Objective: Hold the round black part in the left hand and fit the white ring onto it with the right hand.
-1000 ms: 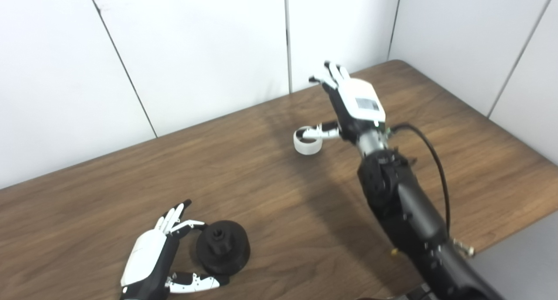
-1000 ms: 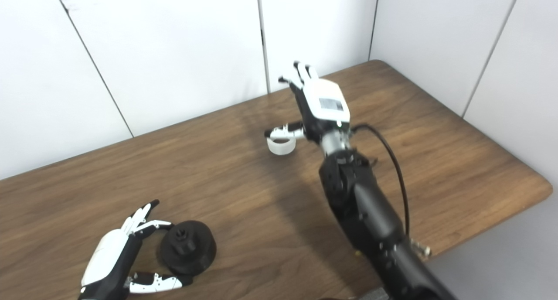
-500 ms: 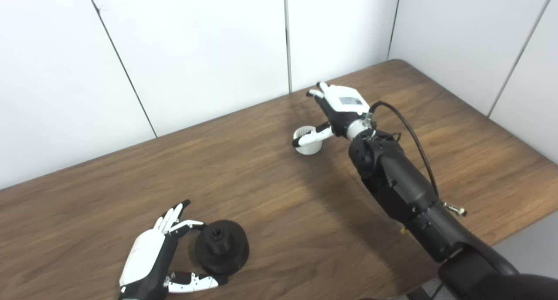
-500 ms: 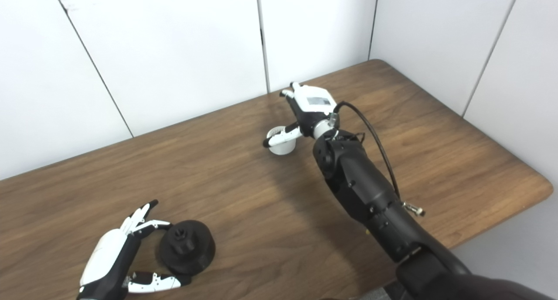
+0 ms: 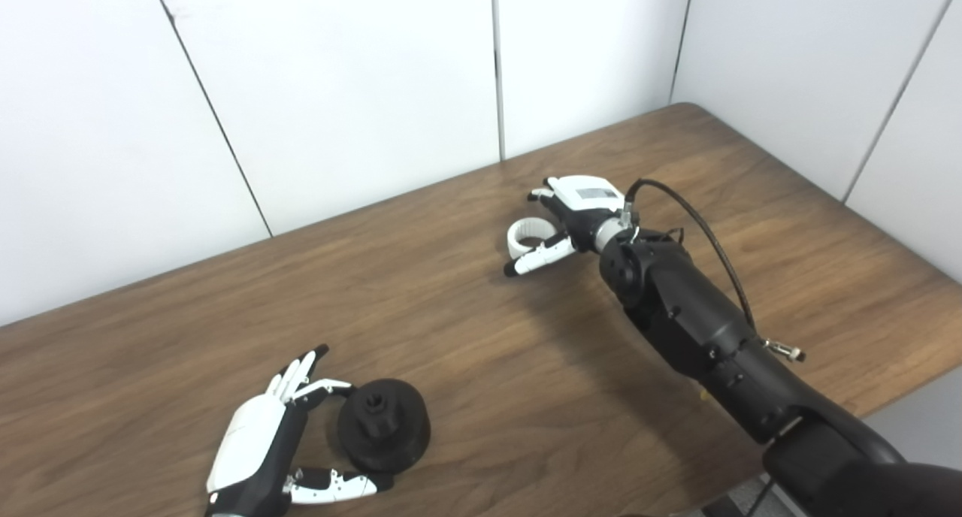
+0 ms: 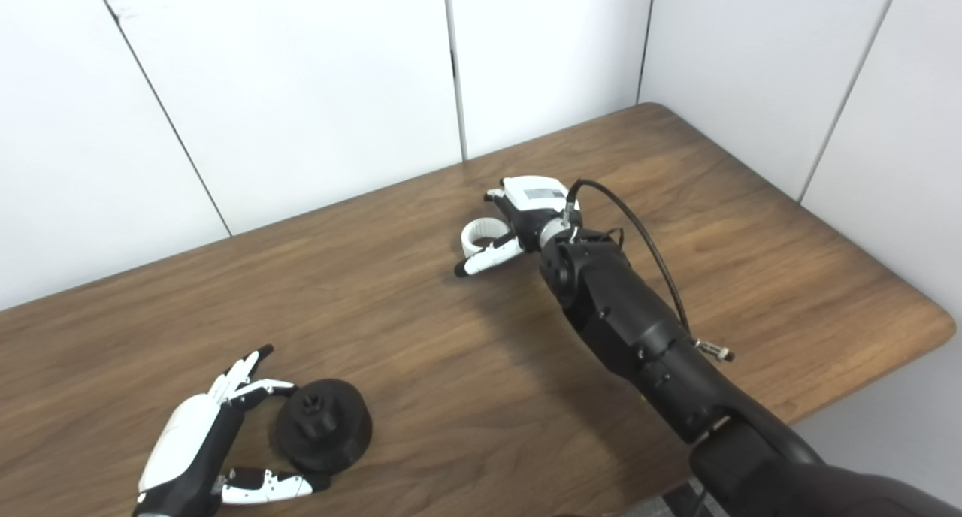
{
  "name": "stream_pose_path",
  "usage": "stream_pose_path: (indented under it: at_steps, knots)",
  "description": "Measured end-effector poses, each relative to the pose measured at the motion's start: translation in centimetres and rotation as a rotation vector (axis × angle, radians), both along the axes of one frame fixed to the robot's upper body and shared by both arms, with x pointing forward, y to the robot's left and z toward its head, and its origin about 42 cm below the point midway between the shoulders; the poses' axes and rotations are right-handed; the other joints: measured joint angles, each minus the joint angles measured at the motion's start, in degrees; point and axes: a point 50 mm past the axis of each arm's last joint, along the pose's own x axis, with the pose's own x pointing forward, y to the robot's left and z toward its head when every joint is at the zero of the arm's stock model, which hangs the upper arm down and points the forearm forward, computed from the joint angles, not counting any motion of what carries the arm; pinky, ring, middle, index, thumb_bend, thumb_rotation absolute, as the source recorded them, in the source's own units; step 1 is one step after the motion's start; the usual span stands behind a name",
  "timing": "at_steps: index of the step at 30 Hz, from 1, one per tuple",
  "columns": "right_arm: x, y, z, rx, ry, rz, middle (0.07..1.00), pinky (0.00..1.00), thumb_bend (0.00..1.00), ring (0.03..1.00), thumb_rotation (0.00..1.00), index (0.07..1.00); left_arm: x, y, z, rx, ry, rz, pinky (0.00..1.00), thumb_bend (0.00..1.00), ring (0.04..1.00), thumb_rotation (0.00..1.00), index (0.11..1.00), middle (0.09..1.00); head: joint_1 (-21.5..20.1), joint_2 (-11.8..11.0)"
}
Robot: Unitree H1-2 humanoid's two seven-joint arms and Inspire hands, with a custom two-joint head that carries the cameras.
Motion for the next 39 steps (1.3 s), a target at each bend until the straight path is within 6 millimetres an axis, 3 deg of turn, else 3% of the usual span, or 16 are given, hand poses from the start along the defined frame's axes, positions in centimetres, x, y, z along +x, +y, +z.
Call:
stream_pose_path:
  at_steps: [8, 12, 15, 25, 32, 35, 39]
  knots:
    - [-0.09, -0.10, -0.25, -0.024, 0.012, 0.013, 1.000, 0.91, 1.00, 0.999, 0.54, 0.837, -0.04, 0.15, 0.04, -0.001, -0.002, 0.005, 1.00, 0.97, 1.000, 0.30, 0.631, 1.000, 0.3, 0.4]
    - [-0.19, -0.22, -0.35, -0.021, 0.003, 0.012, 0.994, 0.91, 0.90, 0.976, 0.39, 0.753, -0.08, 0.24, 0.08, -0.001, -0.002, 0.009, 1.00, 0.97, 1.000, 0.30, 0.630, 1.000, 0.2, 0.6]
    - [-0.18, -0.03, -0.19, -0.017, -0.031, 0.013, 0.985, 0.91, 0.85, 0.969, 0.33, 0.721, -0.07, 0.30, 0.09, 0.000, -0.002, 0.011, 1.00, 0.97, 1.000, 0.30, 0.631, 1.000, 0.2, 0.8]
    - [-0.19, 0.23, -0.03, -0.023, -0.063, 0.018, 0.972, 0.91, 0.79, 0.959, 0.29, 0.707, -0.04, 0.47, 0.16, 0.004, 0.002, 0.018, 1.00, 0.97, 1.000, 0.30, 0.630, 1.000, -0.3, 1.1]
    - [-0.46, -0.19, -0.17, -0.020, -0.108, 0.005, 0.899, 0.90, 0.75, 0.899, 0.21, 0.606, -0.04, 0.48, 0.19, 0.005, 0.004, 0.018, 1.00, 0.96, 1.000, 0.31, 0.633, 1.000, 0.3, 1.4]
    - [-0.65, -0.40, -0.31, -0.020, -0.153, 0.011, 0.877, 0.90, 0.56, 0.885, 0.16, 0.510, -0.03, 0.50, 0.20, 0.006, 0.006, 0.018, 1.00, 0.96, 1.000, 0.31, 0.633, 1.000, 0.3, 1.5]
    - [-0.77, -0.51, -0.42, -0.011, -0.198, 0.017, 0.863, 0.92, 0.52, 0.878, 0.14, 0.491, -0.01, 0.55, 0.24, 0.007, 0.010, 0.016, 1.00, 0.96, 1.000, 0.29, 0.634, 1.000, 0.4, 1.5]
